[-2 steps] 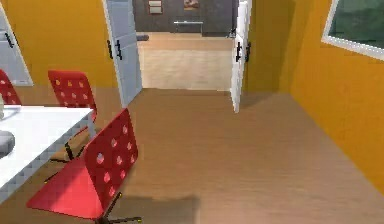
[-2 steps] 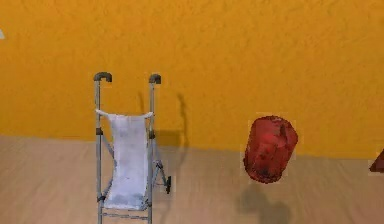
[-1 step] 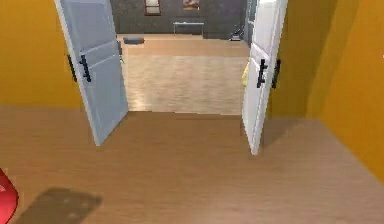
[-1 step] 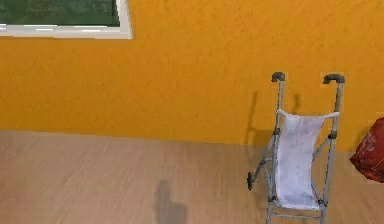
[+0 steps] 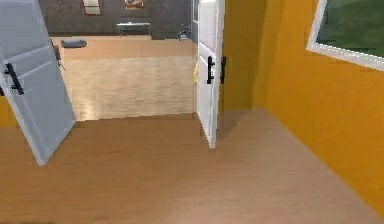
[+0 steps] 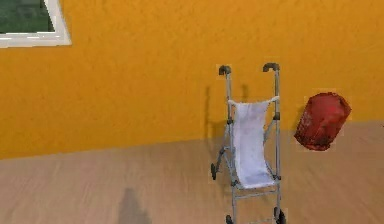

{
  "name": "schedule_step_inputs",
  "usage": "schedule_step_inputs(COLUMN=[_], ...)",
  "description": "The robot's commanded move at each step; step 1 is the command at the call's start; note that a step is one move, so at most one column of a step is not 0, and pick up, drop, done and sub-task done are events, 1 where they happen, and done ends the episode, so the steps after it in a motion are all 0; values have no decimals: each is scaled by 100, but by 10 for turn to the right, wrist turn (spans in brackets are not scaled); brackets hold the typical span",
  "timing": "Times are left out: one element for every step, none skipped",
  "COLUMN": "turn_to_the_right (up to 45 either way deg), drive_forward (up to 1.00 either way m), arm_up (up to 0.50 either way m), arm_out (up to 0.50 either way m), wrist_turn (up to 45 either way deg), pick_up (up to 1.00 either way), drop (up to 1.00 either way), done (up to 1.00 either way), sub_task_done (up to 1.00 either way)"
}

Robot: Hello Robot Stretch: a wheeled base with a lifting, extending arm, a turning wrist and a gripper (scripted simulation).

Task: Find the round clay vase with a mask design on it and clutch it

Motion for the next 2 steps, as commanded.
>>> schedule_step_inputs(turn_to_the_right=[0,-420], drive_forward=[20,0], arm_up=[0,0], arm_out=[0,0], wrist_turn=[0,0], pick_up=[0,0], drop=[0,0], done=[0,0], sub_task_done=[0,0])
